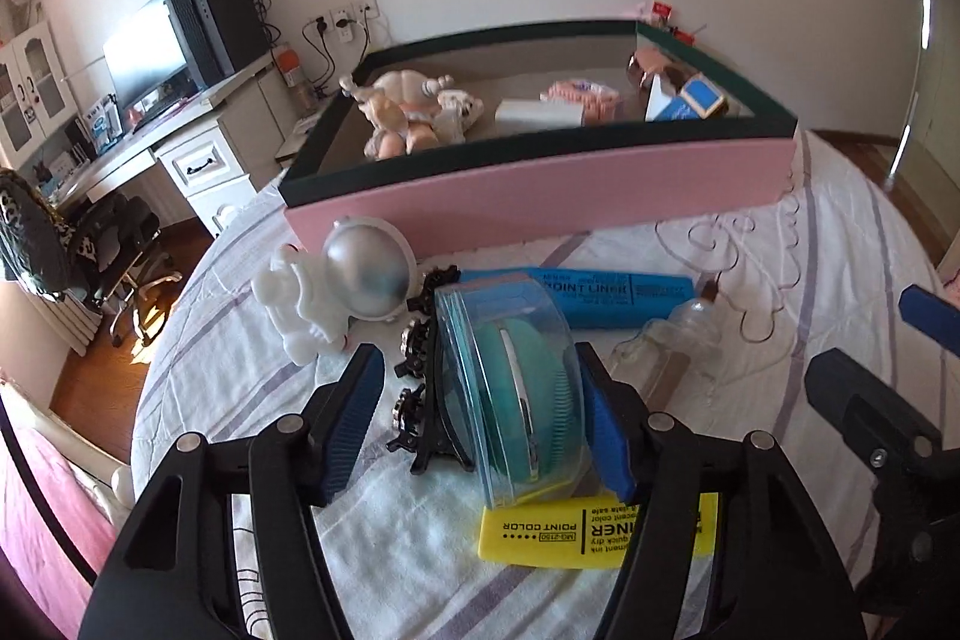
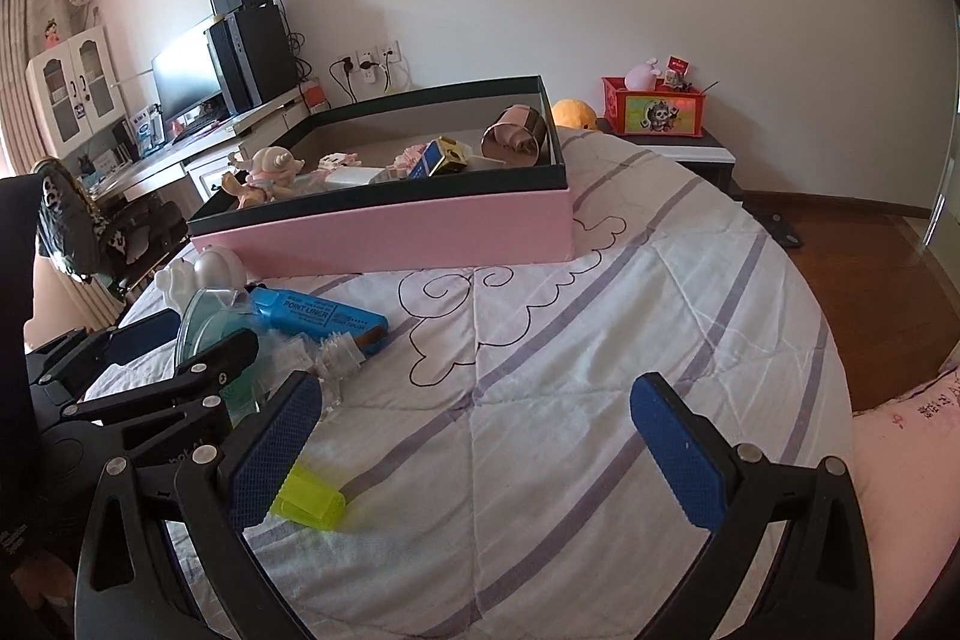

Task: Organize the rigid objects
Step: 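Grasp the teal round container with the left gripper while the right grasps the glass bottle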

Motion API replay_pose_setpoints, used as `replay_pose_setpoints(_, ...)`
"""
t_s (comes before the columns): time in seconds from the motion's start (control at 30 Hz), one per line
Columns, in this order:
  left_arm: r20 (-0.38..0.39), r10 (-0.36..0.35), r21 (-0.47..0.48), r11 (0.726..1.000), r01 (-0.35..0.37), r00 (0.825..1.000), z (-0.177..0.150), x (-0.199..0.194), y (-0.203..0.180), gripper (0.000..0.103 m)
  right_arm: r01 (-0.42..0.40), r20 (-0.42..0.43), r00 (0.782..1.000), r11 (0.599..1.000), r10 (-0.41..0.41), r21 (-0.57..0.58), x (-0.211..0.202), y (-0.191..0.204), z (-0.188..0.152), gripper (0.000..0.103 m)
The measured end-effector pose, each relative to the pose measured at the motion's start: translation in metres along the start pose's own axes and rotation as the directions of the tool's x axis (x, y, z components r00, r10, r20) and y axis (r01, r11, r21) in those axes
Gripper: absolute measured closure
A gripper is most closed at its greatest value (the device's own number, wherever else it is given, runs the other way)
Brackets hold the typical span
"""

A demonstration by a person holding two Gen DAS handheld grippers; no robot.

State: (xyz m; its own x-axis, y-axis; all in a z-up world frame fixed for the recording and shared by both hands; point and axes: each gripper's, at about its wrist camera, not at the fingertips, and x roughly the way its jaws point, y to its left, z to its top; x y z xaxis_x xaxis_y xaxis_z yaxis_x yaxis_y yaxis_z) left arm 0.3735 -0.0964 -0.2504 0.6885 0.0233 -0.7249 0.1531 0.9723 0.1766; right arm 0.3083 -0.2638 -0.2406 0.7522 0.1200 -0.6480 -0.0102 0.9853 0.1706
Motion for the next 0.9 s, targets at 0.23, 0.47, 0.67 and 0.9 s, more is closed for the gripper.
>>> replay_pose_setpoints(0.23,0.046,-0.043,-0.012,0.999,0.043,0.998,-0.002,-0.008,0.005,0.058,0.002,-0.031,1.0,1.0,-0.002,-0.018,0.006,0.004,0.001,0.0)
replay_pose_setpoints(0.47,0.065,-0.057,-0.075,0.995,0.062,0.996,-0.018,-0.031,0.03,0.058,-0.014,-0.078,0.997,0.996,0.007,-0.087,0.018,0.029,0.007,0.0)
replay_pose_setpoints(0.67,0.067,-0.047,-0.11,0.993,0.054,0.997,-0.031,-0.04,0.056,0.058,-0.047,-0.144,0.989,0.987,0.025,-0.153,0.042,0.055,0.015,0.0)
replay_pose_setpoints(0.9,0.035,-0.059,-0.135,0.989,0.063,0.998,-0.038,-0.031,0.069,0.058,-0.041,-0.229,0.973,0.975,-0.01,-0.218,0.076,0.071,0.014,0.0)
